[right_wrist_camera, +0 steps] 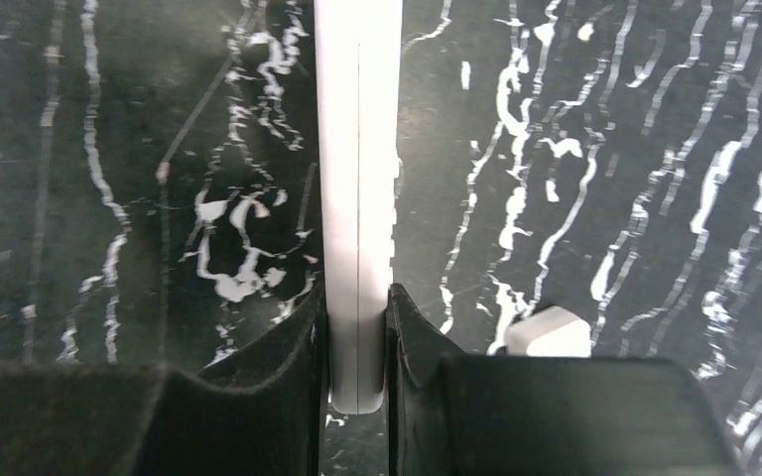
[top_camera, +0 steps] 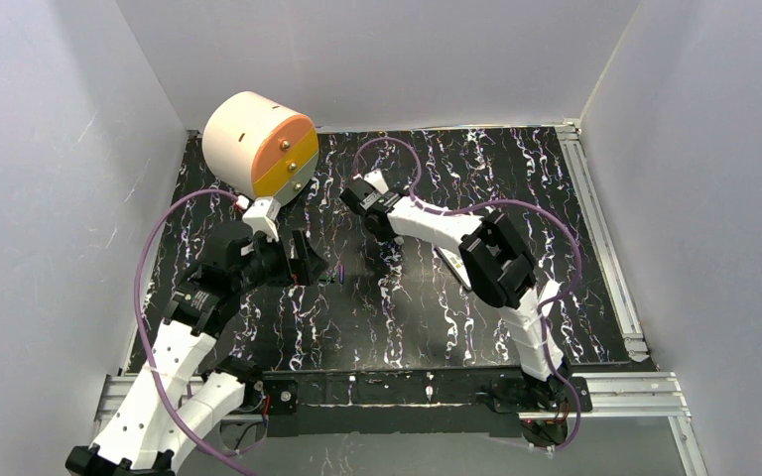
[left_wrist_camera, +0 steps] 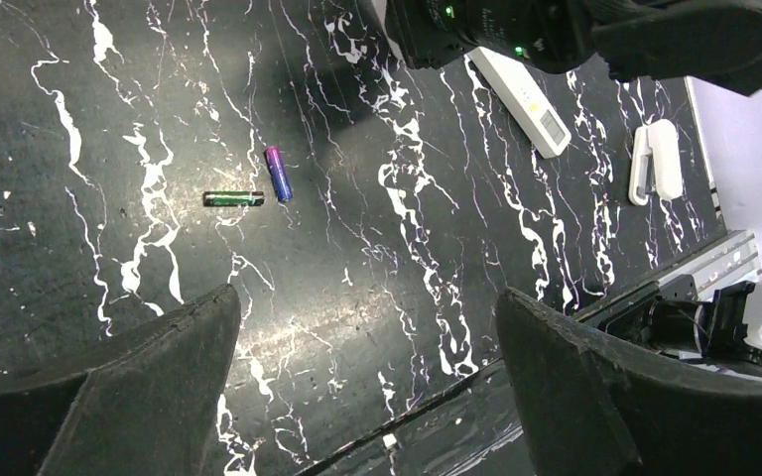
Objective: Load the batteries into the remote control
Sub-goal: Turn over the remote control at the center of the board.
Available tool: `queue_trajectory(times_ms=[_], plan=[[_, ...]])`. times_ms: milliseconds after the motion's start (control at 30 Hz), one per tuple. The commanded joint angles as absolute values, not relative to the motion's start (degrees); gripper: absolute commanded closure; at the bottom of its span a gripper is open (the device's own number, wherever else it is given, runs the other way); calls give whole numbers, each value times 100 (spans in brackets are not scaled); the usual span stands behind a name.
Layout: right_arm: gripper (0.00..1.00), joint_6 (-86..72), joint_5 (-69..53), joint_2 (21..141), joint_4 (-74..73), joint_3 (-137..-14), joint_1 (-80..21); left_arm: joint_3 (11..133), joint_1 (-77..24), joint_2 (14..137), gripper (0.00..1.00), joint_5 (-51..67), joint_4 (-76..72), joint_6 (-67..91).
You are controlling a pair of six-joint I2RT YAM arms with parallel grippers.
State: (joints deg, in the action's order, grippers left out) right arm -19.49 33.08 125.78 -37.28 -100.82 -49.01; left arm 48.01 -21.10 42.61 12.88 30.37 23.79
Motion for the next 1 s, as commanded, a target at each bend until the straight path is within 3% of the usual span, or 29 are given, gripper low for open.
queue_trajectory(times_ms=[0,200,233,400,500,733,967], plan=[[99,-1731,4656,12845,-4501,-10558,-4907,4651,-2093,3921,1,1274,3409,2256],[99,-1697,5092,13531,-5000,-11126,-4936,4575,-2096,3821,2,1359,3435,2277],[95,-1704,5091,13625,-5080,-11207,-4946,4585,-2092,3828,2,1356,3456,2281],[53,-1622,4405,13578,-5009,-11311,-4983,4659,-2093,3823,2,1358,3636,2237],[36,-1489,3578,13259,-4711,-11150,-4975,4727,-2092,3823,2,1355,3794,2172],[25,-1485,2640,12433,-4682,-10941,-4747,4916,-2093,4016,1,1357,3864,1960],[19,-1131,1953,10968,-3811,-8824,-3735,5033,-2094,4282,2,1179,3576,2009]])
